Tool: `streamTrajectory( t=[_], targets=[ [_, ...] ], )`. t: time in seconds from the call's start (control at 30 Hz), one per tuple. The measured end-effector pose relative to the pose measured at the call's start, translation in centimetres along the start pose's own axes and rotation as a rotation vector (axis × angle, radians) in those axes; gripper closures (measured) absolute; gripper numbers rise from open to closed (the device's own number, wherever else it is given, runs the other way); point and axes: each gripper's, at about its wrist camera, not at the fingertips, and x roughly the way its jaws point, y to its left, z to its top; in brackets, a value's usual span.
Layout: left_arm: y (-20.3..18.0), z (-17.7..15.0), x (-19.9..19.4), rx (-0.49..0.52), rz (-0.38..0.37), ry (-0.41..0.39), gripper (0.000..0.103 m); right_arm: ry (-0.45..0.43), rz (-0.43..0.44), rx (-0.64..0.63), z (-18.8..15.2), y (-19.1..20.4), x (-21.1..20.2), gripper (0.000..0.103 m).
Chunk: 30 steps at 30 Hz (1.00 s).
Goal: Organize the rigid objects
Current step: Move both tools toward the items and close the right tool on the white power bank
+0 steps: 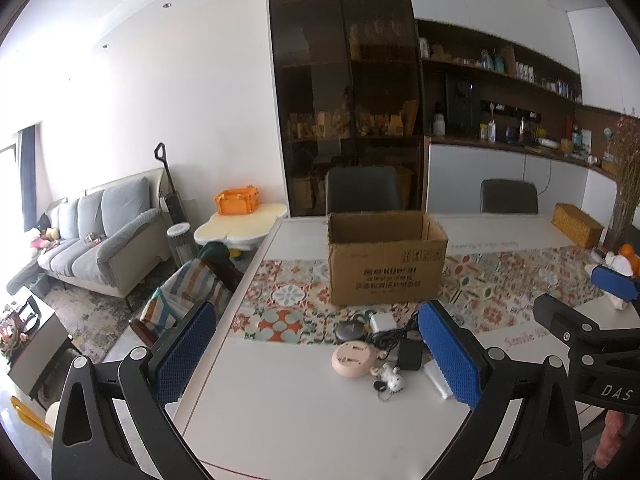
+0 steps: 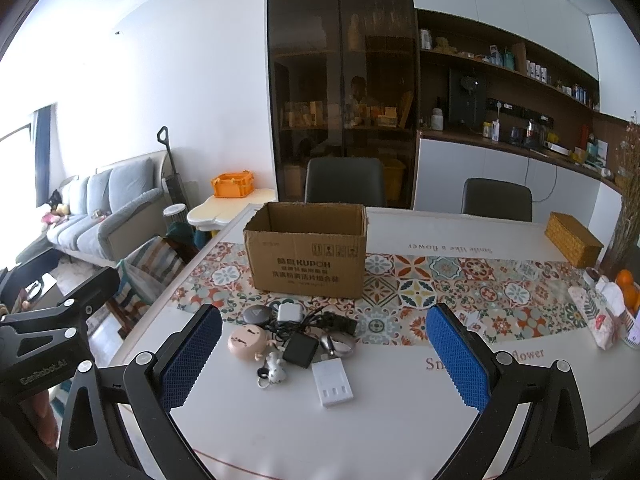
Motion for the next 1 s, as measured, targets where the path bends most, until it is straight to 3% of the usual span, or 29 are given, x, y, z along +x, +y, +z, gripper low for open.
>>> streamTrajectory(
  t=[0.47, 0.77, 1.0],
  targets=[
    [-1.5, -6.8, 8.0, 0.045, 0.013, 0.22, 0.0, 0.188, -0.018, -0.013, -4.8, -0.1, 7.9, 0.002],
    [-3.0, -10.5, 13.6, 0.043, -0.056, 0.372, 0.0, 0.34, -0.034, -0.045, -8.4, -0.4, 14.7, 0.013],
    [-4.3, -11.8, 17.0, 0.046, -0.079, 0.418, 0.0, 0.411, -0.024, -0.043, -10.2, -0.7, 18.9, 0.02]
  ],
)
